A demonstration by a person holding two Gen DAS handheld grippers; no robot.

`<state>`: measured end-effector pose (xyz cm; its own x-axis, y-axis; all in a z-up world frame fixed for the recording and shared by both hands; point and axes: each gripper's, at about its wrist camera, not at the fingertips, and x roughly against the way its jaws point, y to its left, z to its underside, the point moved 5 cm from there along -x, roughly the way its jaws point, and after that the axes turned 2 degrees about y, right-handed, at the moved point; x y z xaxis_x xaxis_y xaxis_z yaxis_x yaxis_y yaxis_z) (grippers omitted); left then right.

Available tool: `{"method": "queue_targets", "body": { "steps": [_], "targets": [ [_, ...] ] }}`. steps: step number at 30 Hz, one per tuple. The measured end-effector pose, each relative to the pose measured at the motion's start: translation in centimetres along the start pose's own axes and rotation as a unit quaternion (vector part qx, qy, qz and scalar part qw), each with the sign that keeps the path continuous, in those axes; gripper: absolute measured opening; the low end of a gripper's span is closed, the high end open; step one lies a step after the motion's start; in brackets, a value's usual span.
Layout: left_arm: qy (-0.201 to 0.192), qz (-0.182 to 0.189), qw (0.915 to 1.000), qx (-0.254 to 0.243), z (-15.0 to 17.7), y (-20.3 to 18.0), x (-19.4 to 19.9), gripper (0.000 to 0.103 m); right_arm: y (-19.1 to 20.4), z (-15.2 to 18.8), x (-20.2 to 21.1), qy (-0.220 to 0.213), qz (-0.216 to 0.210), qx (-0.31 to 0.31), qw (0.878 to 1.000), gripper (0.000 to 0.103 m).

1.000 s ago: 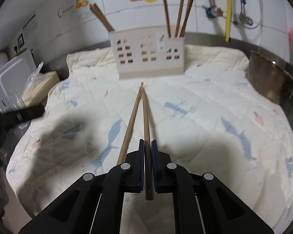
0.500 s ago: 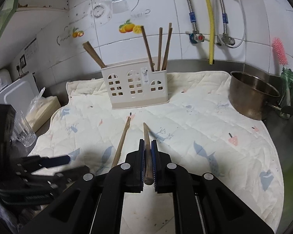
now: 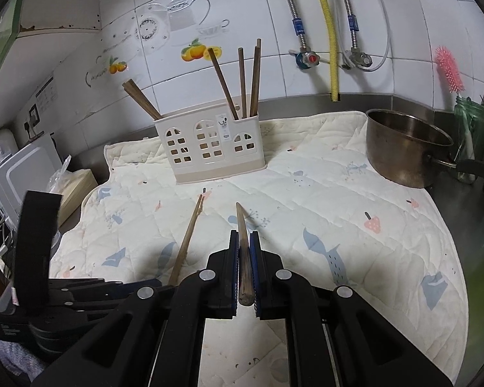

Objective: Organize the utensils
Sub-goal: 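Close the right tool on a chopstick while the left tool grasps another, then lift both held chopsticks upright over the white holder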

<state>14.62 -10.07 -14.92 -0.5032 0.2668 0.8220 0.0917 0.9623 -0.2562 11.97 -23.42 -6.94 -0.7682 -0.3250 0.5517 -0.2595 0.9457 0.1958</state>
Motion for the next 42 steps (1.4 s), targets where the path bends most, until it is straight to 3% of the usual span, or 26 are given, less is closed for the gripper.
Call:
{"method": "queue_targets", "body": {
  "steps": [11,21,30,42],
  "targets": [
    [-0.008,-0.026,0.9996,0.002,-0.4,0.7,0.4,0.006,-0.1,0.0,0.2,0.0,0.0,-0.002,1.0,0.007],
    [-0.084,-0.019,0.9962,-0.013,-2.8,2.0,6.2,0.006,0.2,-1.3,0.7,-0.012,0.004,0.011,1.0,0.007],
    [-0.144,0.009,0.9891,-0.029,-6.0,2.2,10.5,0.006,1.1,-4.7,0.5,-0.016,-0.006,0.041,0.999,0.007],
    [-0.151,0.017,0.9867,-0.057,-10.5,2.1,12.3,0.006,2.2,-10.3,-0.4,0.001,-0.022,0.088,0.996,0.007]
  ]
}}
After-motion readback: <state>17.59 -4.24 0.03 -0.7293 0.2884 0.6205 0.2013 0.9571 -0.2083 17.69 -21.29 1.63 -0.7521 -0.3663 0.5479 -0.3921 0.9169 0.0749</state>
